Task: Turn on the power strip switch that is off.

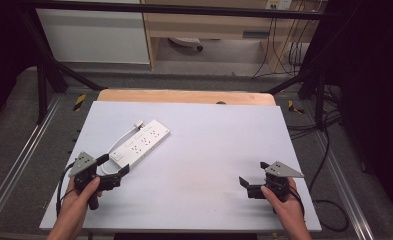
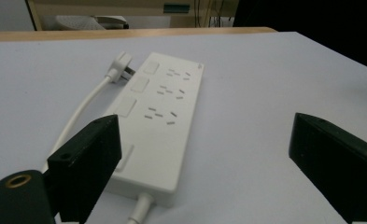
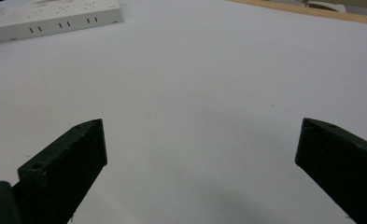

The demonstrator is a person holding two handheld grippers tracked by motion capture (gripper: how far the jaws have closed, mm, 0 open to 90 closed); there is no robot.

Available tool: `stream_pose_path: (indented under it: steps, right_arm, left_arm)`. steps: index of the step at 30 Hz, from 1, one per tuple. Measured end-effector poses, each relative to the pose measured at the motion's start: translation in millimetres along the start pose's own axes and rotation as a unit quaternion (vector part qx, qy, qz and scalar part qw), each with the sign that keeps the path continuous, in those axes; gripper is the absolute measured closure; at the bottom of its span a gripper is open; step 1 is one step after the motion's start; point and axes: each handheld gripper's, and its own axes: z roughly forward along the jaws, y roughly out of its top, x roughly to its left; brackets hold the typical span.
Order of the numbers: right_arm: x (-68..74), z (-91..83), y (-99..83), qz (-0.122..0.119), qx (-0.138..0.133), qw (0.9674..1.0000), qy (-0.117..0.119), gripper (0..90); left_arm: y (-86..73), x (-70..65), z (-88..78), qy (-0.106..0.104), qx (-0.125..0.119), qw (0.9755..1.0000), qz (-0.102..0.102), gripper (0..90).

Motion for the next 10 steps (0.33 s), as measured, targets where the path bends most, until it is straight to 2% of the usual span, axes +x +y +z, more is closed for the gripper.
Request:
stream_pose_path:
  steps: [3,6,8,9,10]
  right_arm:
    - [-2.8,1.2,-1.0,0.003,0.007,0.9999,-0.015,2.9]
    - [-6.7,4.9,-3.5,0.005,0.028,0.9985,-0.046,3.0]
    - [-11.2,9.7,-6.6,0.006,0.054,0.9957,-0.075,3.0]
    - [-15.7,17.3,-10.5,0.016,0.084,0.9910,-0.104,3.0]
    - [-15.7,17.3,-10.5,0.016,0.084,0.9910,-0.104,3.0]
  left_arm:
    - [-10.1,-6.2,-0.3,-0.005,0.014,0.9998,0.013,9.4]
    - [-15.1,-10.8,-3.1,-0.014,0.012,0.9998,0.004,9.3]
    - [-21.1,-13.9,-4.3,-0.020,0.023,0.9995,0.011,9.2]
    - [-22.6,-14.7,-4.0,-0.022,0.030,0.9993,0.012,8.2]
    - [-22.9,-14.5,-4.3,-0.019,0.034,0.9991,0.014,8.2]
